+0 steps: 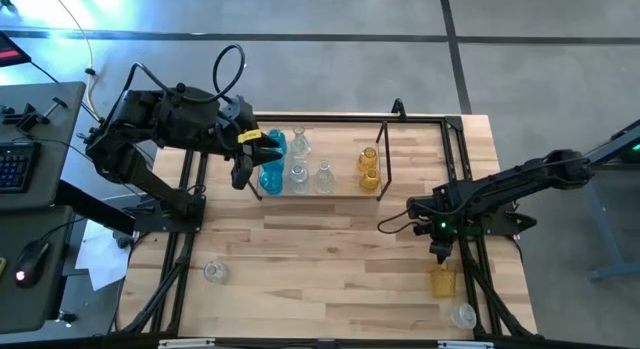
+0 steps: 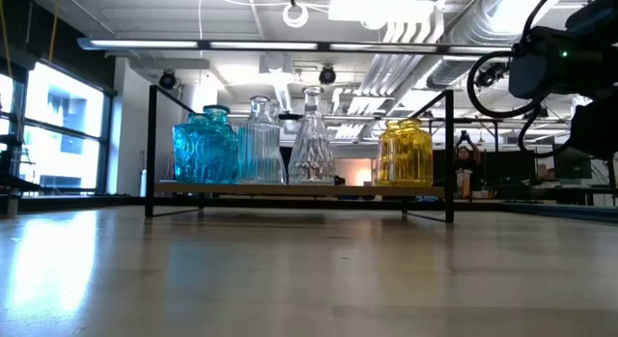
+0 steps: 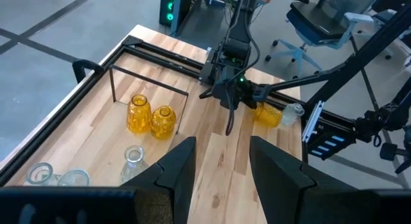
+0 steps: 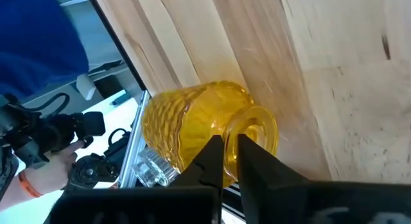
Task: Sort vases onto shelf
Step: Put the yellow vase on the shelf aligned with the other yellow vases
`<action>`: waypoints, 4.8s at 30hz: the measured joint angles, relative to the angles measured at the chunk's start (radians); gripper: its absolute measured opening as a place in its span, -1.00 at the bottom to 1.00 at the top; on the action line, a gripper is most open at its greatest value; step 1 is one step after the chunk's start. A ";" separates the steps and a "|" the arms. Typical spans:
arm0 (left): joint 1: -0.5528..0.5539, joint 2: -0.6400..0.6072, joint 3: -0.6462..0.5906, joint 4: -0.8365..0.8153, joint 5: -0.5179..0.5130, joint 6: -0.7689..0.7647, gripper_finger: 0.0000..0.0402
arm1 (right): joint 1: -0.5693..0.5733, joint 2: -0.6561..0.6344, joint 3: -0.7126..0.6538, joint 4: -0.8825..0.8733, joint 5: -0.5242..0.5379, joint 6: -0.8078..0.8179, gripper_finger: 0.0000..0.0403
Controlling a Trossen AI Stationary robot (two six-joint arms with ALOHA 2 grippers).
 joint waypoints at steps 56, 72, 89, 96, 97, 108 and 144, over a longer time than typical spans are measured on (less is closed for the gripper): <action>0.000 0.000 0.000 0.008 0.000 -0.010 -0.32 | -0.111 0.000 0.042 -0.058 -0.105 -0.091 0.44; 0.000 0.000 0.000 0.008 0.000 -0.009 -0.32 | -0.079 0.000 0.042 0.047 -0.097 -0.037 0.44; 0.000 0.000 0.000 0.008 0.000 -0.009 -0.32 | 0.066 0.000 0.042 0.066 -0.087 0.061 0.44; 0.000 0.000 0.000 0.008 -0.001 -0.009 -0.32 | 0.110 0.000 0.042 0.131 -0.059 0.123 0.44; 0.000 0.000 0.000 0.008 -0.004 -0.009 -0.32 | 0.116 0.001 0.042 0.137 -0.056 0.131 0.44; 0.000 0.014 0.000 0.006 -0.043 -0.033 -0.32 | 0.126 0.072 0.042 0.155 -0.059 0.106 0.44; 0.000 0.016 0.000 0.007 -0.041 -0.027 -0.32 | 0.126 0.166 0.043 0.170 -0.048 -0.023 -0.98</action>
